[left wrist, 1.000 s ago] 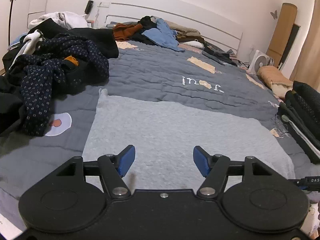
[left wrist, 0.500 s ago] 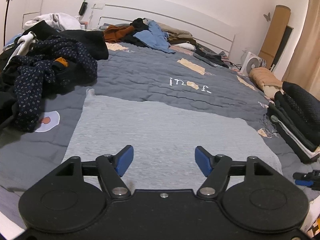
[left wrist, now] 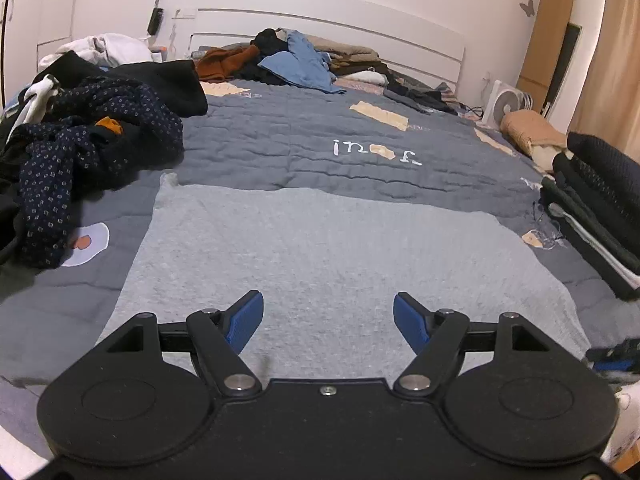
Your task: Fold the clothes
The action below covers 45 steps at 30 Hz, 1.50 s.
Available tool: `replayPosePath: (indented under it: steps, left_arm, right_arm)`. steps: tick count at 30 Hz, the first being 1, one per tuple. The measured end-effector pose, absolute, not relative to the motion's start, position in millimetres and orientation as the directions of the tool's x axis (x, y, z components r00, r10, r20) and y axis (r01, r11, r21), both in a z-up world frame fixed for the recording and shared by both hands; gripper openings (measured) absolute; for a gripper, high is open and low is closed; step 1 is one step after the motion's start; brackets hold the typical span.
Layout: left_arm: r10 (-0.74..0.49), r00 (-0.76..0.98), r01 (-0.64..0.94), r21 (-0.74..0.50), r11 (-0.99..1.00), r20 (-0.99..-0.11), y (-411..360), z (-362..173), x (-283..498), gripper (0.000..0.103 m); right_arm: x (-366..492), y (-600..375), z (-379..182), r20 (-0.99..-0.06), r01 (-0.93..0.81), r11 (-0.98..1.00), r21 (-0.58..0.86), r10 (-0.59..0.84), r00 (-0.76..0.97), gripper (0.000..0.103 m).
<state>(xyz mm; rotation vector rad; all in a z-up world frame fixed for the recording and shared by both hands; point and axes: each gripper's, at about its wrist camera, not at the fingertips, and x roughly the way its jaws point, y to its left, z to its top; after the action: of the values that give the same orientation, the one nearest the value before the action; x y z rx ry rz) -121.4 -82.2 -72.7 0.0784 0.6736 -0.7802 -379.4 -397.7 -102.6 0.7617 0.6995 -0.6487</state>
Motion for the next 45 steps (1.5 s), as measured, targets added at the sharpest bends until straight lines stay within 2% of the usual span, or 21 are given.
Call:
replayPosePath:
  steps: [5,15,45]
  left_arm:
    - [-0.637,0.504,0.694,-0.167,0.701,-0.583,-91,-72,-129,0.072]
    - [-0.648,0.479,0.733,-0.136,0.666,-0.592,-99,-77,-141,0.075]
    - [-0.623,0.466,0.731,-0.124,0.671,-0.628,-82,-79,-148,0.077]
  right_arm:
    - [-382,-397,-83,-0.690,0.691,0.575,0.438,-0.278,0.669,0.044]
    - [-355,-371,-64,-0.686,0.638,0.692,0.338,-0.284,0.670,0.051]
    - [-311,-319,-61,-0.665,0.515,0.778,0.360,-0.173,0.727,0.056]
